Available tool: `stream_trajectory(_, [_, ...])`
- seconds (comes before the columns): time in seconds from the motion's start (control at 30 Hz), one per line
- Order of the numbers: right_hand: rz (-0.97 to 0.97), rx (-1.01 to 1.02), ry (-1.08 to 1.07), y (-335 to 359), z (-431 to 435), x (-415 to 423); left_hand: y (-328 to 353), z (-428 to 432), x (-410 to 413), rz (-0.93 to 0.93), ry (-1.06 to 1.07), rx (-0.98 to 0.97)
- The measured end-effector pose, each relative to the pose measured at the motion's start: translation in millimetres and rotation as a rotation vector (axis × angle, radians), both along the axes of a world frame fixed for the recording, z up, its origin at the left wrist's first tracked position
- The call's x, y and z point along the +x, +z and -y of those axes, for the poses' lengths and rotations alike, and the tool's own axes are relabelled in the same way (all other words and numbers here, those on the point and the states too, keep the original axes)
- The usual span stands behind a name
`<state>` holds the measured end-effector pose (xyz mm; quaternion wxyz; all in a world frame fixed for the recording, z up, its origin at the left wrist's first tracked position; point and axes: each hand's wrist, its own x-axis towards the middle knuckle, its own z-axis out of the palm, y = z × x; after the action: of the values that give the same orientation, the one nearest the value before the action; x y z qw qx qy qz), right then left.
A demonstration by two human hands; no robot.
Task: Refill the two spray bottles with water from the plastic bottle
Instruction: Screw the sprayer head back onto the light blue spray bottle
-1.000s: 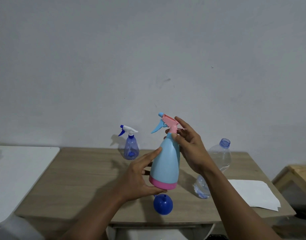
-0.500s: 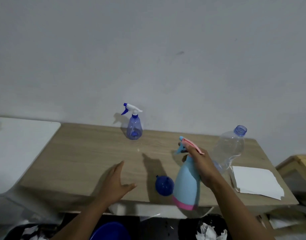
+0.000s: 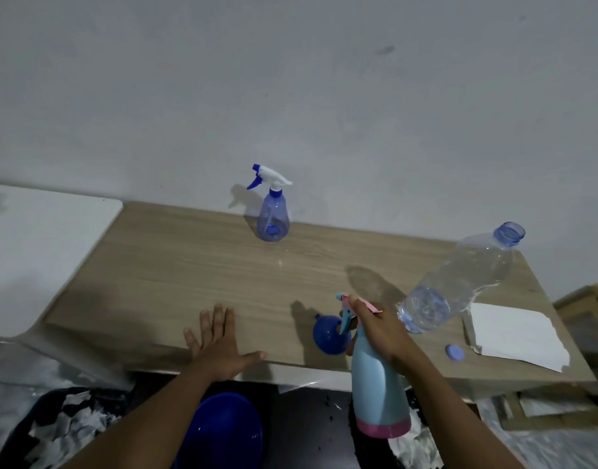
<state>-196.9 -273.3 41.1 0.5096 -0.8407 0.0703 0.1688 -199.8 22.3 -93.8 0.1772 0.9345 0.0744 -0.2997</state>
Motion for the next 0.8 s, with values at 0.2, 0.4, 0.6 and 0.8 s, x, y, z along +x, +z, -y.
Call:
stream_trajectory(0.2, [0.045, -0.157, -0.127, -11, 8, 9, 2, 1, 0, -0.016, -0.002, -0.005])
stream_trajectory(0.4, [0.145, -0.071, -0.234, 1, 19, 20, 6, 1, 6, 0.036, -0.002, -0.01])
stream_trajectory(0.6, [0.464, -0.089, -0.306, 17, 16, 63, 14, 1, 28, -0.04, -0.061, -0.03])
stream_trajectory(0.8, [0.559, -0.154, -0.268, 16, 3, 129, 15, 0, 35, -0.117, -0.074, -0.024])
